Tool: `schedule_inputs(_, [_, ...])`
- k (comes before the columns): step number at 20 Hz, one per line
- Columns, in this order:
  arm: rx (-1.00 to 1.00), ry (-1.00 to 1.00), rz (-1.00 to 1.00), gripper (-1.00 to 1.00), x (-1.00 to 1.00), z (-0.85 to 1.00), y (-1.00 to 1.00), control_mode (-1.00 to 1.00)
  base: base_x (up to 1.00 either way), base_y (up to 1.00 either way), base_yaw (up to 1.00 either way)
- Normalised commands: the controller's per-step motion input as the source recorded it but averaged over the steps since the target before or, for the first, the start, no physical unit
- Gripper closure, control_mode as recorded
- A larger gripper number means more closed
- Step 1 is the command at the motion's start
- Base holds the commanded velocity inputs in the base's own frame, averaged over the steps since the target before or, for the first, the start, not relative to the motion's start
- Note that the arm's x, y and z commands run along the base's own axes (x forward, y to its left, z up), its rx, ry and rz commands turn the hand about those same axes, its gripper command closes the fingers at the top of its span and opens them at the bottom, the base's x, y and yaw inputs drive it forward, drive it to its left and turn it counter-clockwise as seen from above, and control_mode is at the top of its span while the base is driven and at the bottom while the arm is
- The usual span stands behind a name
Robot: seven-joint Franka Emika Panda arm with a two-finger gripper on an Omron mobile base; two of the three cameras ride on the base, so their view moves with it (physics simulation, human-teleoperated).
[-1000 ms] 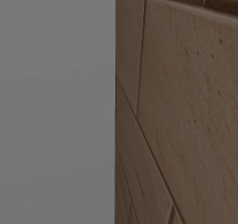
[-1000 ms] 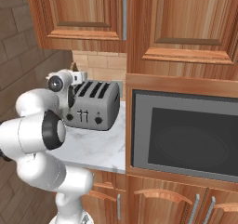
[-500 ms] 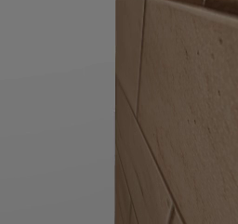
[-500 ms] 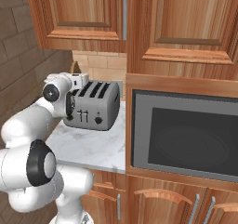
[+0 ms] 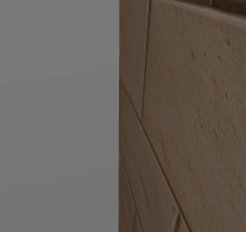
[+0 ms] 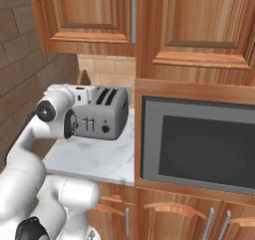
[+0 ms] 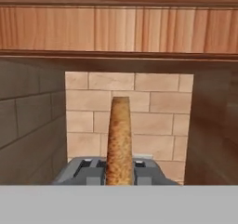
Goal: Start the toaster. Once the lever pops up, take the bread to the plate on the dining counter.
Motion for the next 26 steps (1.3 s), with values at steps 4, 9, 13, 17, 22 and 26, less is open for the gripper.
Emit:
schedule_inputs(4, [0.0,0.14,-0.06,1.0,-0.85,0.2,-0.24,-1.0,0.0,0.0,0.0])
schedule_inputs(9, [0.0,0.19,-0.04,1.0,-0.88,0.05,-0.08,-1.0,0.0,0.0,0.0])
schedule_inputs(13, [0.0,0.23,-0.01,1.0,-0.81,0.0,-0.05,-1.0,0.0,0.0,0.0])
schedule_inputs(17, [0.0,0.21,0.0,1.0,-0.68,0.0,-0.03,-1.0,0.0,0.0,0.0])
schedule_inputs(22, [0.0,0.11,0.0,1.0,-0.64,0.0,-0.14,-1.0,0.0,0.0,0.0])
schedule_inputs(26, [0.0,0.04,0.0,1.0,-0.5,0.0,-0.05,-1.0,0.0,0.0,0.0])
